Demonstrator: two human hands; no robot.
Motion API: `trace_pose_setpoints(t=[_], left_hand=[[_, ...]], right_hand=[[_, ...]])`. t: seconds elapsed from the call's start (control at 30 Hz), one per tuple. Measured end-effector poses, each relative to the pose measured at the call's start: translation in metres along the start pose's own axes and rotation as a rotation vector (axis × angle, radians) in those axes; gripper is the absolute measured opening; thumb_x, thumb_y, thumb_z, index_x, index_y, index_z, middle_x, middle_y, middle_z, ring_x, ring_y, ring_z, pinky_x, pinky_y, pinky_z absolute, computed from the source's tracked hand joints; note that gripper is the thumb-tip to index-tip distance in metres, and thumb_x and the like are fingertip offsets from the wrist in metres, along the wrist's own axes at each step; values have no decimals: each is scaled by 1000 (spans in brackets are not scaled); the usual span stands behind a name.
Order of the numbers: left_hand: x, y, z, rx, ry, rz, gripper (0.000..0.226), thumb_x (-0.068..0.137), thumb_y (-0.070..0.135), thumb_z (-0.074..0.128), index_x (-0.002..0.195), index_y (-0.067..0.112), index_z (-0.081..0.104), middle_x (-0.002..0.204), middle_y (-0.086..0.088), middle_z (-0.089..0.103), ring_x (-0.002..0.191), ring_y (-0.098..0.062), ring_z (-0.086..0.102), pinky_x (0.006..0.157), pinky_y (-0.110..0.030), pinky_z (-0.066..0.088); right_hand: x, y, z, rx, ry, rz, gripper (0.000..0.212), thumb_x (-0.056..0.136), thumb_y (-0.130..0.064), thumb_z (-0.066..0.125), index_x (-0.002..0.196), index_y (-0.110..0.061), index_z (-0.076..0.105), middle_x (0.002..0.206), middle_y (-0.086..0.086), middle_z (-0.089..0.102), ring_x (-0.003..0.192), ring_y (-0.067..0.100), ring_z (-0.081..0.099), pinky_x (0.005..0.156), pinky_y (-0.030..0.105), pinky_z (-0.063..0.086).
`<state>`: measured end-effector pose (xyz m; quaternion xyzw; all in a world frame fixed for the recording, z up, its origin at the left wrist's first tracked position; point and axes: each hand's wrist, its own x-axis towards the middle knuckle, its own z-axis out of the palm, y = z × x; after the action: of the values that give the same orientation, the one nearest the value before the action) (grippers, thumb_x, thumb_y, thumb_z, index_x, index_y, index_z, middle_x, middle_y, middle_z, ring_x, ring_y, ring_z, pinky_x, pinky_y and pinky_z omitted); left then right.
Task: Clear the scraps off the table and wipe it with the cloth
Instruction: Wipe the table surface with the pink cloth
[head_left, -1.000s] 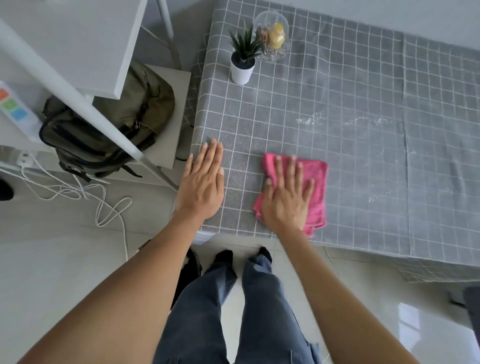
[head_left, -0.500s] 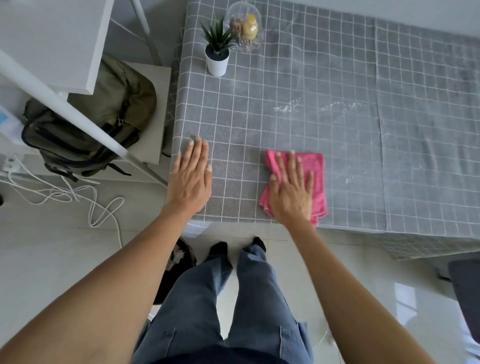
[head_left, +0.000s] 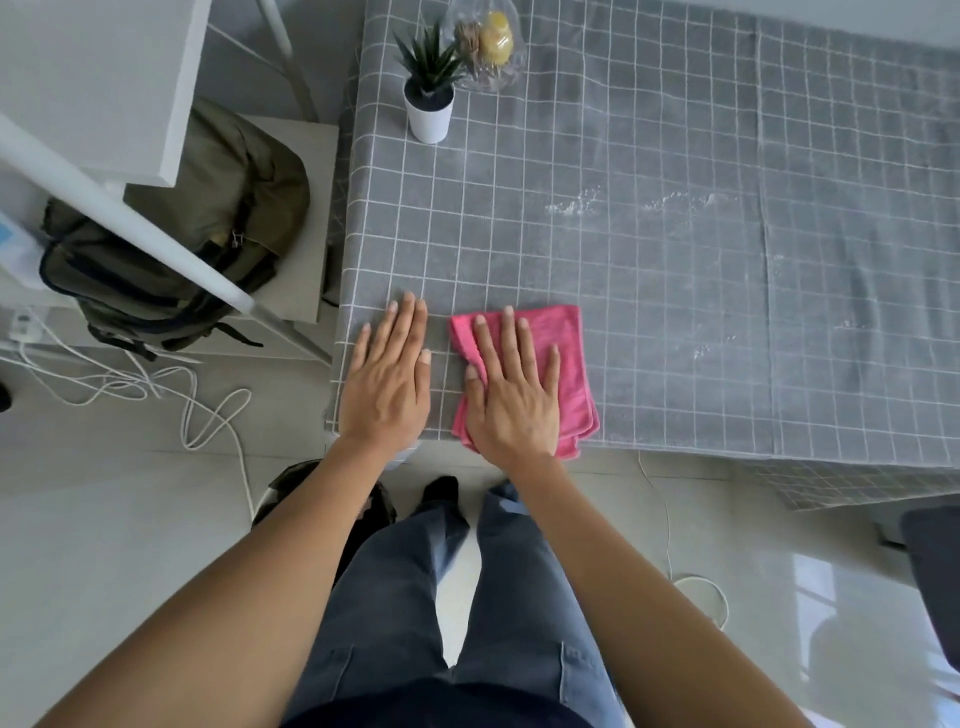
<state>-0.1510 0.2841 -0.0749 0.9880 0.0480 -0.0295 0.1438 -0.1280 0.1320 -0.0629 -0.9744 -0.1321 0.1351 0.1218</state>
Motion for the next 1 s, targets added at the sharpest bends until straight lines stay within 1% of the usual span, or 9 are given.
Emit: trace_pose_setpoints(t=[0.13, 0.2, 0.3, 0.37, 0.57, 0.67, 0.8, 0.93, 1.0], left_hand=[[1, 0, 0, 8, -1, -14, 55, 100, 31, 11, 152, 14, 9, 160, 0, 6, 147, -12, 0, 120, -36, 0], [0, 0, -1, 11, -1, -13, 55, 100, 31, 10, 153, 15, 8, 160, 0, 6, 147, -12, 1, 120, -36, 0], [0, 0, -1, 8, -1, -18, 55, 100, 31, 10, 152, 15, 8, 160, 0, 6, 147, -13, 1, 120, -36, 1], [0, 0, -1, 1, 1, -20, 55, 100, 31, 10, 152, 15, 8, 160, 0, 6, 147, -13, 1, 120, -36, 1], [0, -1, 0, 4, 0, -24, 55, 100, 32, 8, 153, 16, 5, 160, 1, 0, 147, -12, -3, 120, -35, -3], [0, 0, 0, 3, 4, -21, 55, 100, 31, 10, 153, 15, 6, 160, 1, 2, 147, -12, -2, 120, -35, -2], [0, 0, 0, -9, 7, -14, 55, 100, 31, 11, 153, 15, 8, 160, 1, 4, 147, -11, -2, 120, -35, -1], [0, 0, 0, 8, 6, -14, 55, 100, 31, 11, 152, 14, 10, 160, 0, 7, 147, -11, 1, 120, -36, 3], [0, 0, 0, 7, -2, -19, 56, 99, 32, 9, 152, 15, 10, 160, 1, 7, 147, -11, 1, 120, -36, 2]], right_hand=[[-4, 27, -4, -8, 26, -53, 54, 100, -43, 9, 152, -35, 1, 160, -8, -6, 147, 11, -9, 119, 47, -4], [-5, 47, -9, -13, 35, 11, 54, 99, -44, 7, 152, -36, -1, 160, -9, -7, 147, 12, -10, 119, 47, -5], [-9, 82, -19, -51, 31, 138, 55, 96, -46, -1, 150, -36, -10, 159, -7, -14, 146, 13, -16, 119, 48, -6], [-11, 98, -24, -37, 39, 214, 56, 95, -46, -1, 150, -36, -11, 158, -8, -16, 145, 11, -17, 119, 48, -5], [-9, 77, -18, -23, 67, 306, 58, 93, -46, 0, 148, -34, -15, 158, -6, -18, 145, 13, -17, 118, 49, -10], [-4, 46, -12, -54, 12, 208, 56, 96, -46, 0, 148, -35, -20, 157, -3, -24, 144, 17, -23, 116, 51, -13], [-1, 2, -2, -18, 0, 30, 55, 99, -44, 5, 151, -35, -10, 158, -6, -18, 145, 14, -20, 115, 47, -17], [-2, 22, -4, -32, 15, -67, 54, 99, -44, 6, 152, -35, -2, 160, -8, -8, 146, 12, -12, 119, 47, -7], [0, 47, -11, -51, 13, -15, 54, 98, -46, 2, 151, -36, -7, 159, -8, -12, 146, 13, -15, 118, 47, -8]])
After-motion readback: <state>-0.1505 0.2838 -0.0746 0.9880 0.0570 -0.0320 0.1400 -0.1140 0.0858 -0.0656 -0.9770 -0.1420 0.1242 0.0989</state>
